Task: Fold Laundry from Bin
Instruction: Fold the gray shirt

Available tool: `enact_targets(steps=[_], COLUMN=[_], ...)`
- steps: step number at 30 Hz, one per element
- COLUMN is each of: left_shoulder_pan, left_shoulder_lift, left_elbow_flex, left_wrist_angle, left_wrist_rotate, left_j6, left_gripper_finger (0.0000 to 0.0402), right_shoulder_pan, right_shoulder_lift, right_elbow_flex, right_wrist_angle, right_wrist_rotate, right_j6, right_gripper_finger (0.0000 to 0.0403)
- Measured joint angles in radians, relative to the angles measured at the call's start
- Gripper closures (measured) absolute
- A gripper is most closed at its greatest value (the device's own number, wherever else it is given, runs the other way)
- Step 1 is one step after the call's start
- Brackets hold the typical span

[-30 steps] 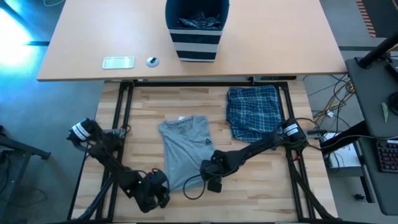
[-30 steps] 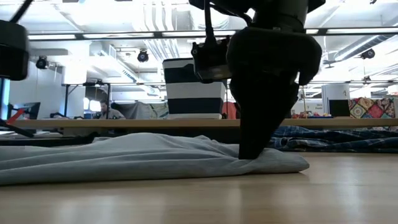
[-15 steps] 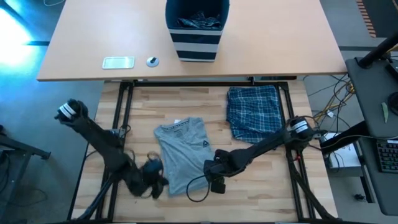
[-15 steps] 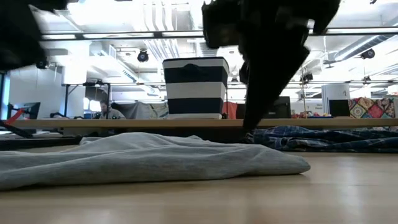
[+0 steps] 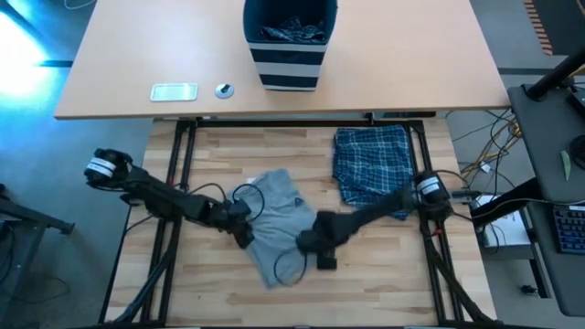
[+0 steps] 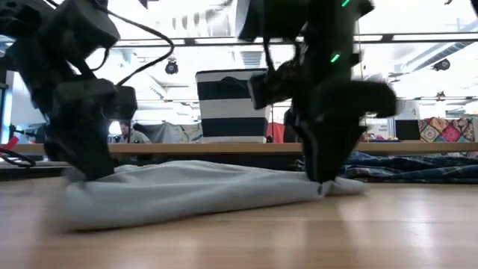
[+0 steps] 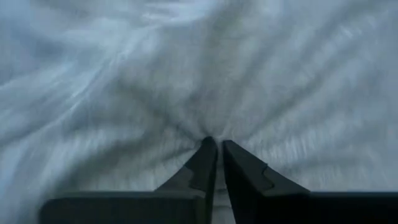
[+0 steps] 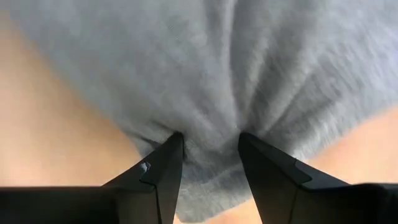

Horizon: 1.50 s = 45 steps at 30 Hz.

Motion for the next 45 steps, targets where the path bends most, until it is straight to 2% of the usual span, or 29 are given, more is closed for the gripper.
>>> enact_targets(steps=[3, 7, 10, 14, 18, 21, 24, 25, 28, 30, 33, 35, 38, 41, 45], left_shoulder_pan=[-0.062, -0.097, -0.081, 0.001, 0.128, 0.219, 0.289, 0.305, 0.319, 0.313, 0.309, 0.306, 0.277, 0.231, 0.213], left_shoulder_lift=[-0.001, -0.040, -0.071, -0.060, 0.007, 0.074, 0.149, 0.163, 0.167, 0.132, 0.038, -0.024, -0.110, -0.154, -0.127], left_elbow_flex=[0.025, 0.175, 0.306, 0.413, 0.355, 0.268, 0.195, 0.179, 0.166, 0.164, 0.172, 0.177, 0.197, 0.207, 0.219], left_wrist_angle=[0.054, 0.041, -0.128, -0.358, -0.357, -0.217, -0.122, -0.095, -0.092, -0.135, -0.258, -0.301, -0.272, -0.246, -0.062], left_wrist_rotate=[0.046, 0.046, -0.004, -0.124, -0.139, -0.138, -0.091, -0.063, -0.014, 0.018, 0.077, 0.100, 0.149, 0.179, 0.103], left_j6=[-0.102, -0.138, -0.027, 0.184, 0.343, 0.419, 0.448, 0.447, 0.450, 0.454, 0.439, 0.402, 0.350, 0.334, 0.343], left_gripper_finger=[0.0399, 0.0399, 0.0398, 0.0400, 0.0401, 0.0401, 0.0401, 0.0401, 0.0401, 0.0401, 0.0402, 0.0402, 0.0402, 0.0401, 0.0401], right_shoulder_pan=[-0.098, -0.167, -0.137, -0.048, 0.047, 0.104, 0.153, 0.164, 0.184, 0.176, 0.112, 0.054, 0.003, 0.004, 0.019], right_shoulder_lift=[-0.021, -0.104, -0.185, -0.211, -0.170, -0.086, -0.016, -0.004, 0.003, -0.032, -0.099, -0.157, -0.283, -0.358, -0.365], right_elbow_flex=[-0.003, -0.008, -0.007, -0.043, -0.100, -0.127, -0.123, -0.115, -0.103, -0.106, -0.116, -0.122, -0.121, -0.150, -0.215], right_wrist_angle=[-0.052, -0.073, -0.023, 0.179, 0.426, 0.505, 0.507, 0.482, 0.348, 0.183, -0.027, -0.077, -0.041, 0.066, 0.328], right_wrist_rotate=[0.049, 0.061, 0.053, 0.050, 0.064, 0.072, 0.053, 0.013, -0.017, -0.001, 0.102, 0.144, 0.162, 0.190, 0.241], right_j6=[-0.096, -0.066, 0.019, 0.152, 0.296, 0.354, 0.362, 0.356, 0.281, 0.200, 0.081, 0.040, 0.058, 0.147, 0.250], right_gripper_finger=[0.0243, 0.0243, 0.0243, 0.0243, 0.0243, 0.0243, 0.0243, 0.0243, 0.0243, 0.0243, 0.0243, 0.0243, 0.0243, 0.0243, 0.0249])
